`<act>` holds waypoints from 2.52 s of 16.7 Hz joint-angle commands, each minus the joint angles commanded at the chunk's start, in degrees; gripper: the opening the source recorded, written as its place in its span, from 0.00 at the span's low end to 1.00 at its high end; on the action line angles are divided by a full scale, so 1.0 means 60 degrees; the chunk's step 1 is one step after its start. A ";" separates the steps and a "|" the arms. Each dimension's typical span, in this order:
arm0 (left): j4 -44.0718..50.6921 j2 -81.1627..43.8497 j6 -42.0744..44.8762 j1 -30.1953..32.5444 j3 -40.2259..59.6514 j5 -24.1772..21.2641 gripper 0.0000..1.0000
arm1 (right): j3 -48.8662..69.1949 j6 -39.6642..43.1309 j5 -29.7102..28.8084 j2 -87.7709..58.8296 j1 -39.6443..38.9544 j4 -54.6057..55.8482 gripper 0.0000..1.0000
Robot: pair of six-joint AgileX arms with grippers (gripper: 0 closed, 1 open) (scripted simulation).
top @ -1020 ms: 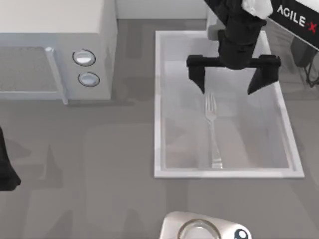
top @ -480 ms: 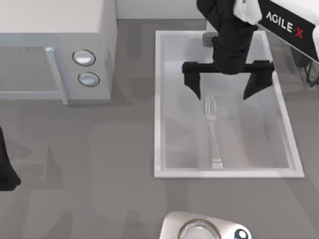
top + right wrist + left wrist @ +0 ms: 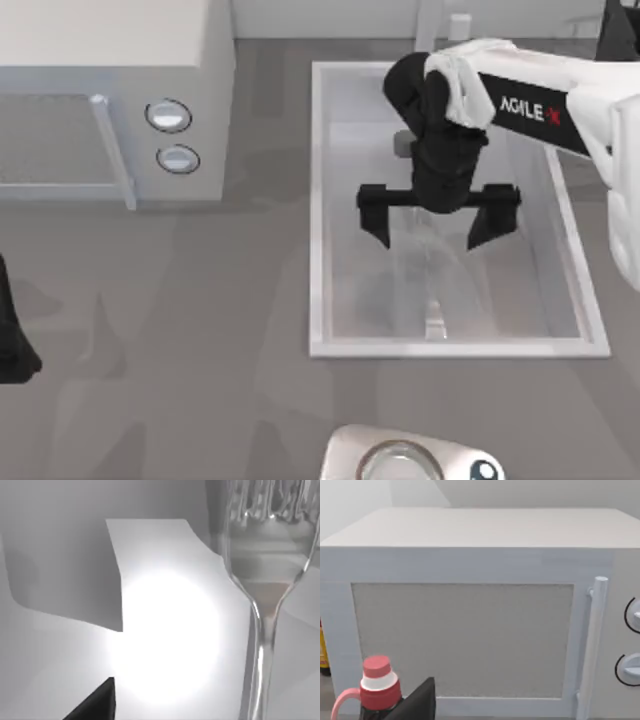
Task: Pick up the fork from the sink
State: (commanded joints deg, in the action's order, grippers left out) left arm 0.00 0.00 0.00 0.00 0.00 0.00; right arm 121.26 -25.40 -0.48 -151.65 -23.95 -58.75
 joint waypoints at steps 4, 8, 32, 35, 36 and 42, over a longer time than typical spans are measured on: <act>0.0000 0.0000 0.0000 0.0000 0.0000 0.0000 1.00 | -0.0731 -0.0014 -0.0007 -0.0476 -0.0023 0.1070 1.00; 0.0000 0.0000 0.0000 0.0000 0.0000 0.0000 1.00 | -0.0745 -0.0014 -0.0007 -0.0486 -0.0024 0.1088 1.00; 0.0000 0.0000 0.0000 0.0000 0.0000 0.0000 1.00 | -0.0538 0.0094 -0.0173 -0.0047 0.0010 0.0810 0.00; 0.0000 0.0000 0.0000 0.0000 0.0000 0.0000 1.00 | 0.0268 0.0091 -0.0170 0.0106 0.0006 -0.0116 0.00; 0.0000 0.0000 0.0000 0.0000 0.0000 0.0000 1.00 | 0.0629 0.0092 -0.0169 0.0188 0.0006 -0.0609 0.00; 0.0000 0.0000 0.0000 0.0000 0.0000 0.0000 1.00 | 0.2790 0.0111 -0.0160 0.0791 0.0020 -0.3452 0.00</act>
State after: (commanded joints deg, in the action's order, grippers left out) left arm 0.00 0.00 0.00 0.00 0.00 0.00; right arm 138.00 -24.74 -1.44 -146.91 -23.83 -79.46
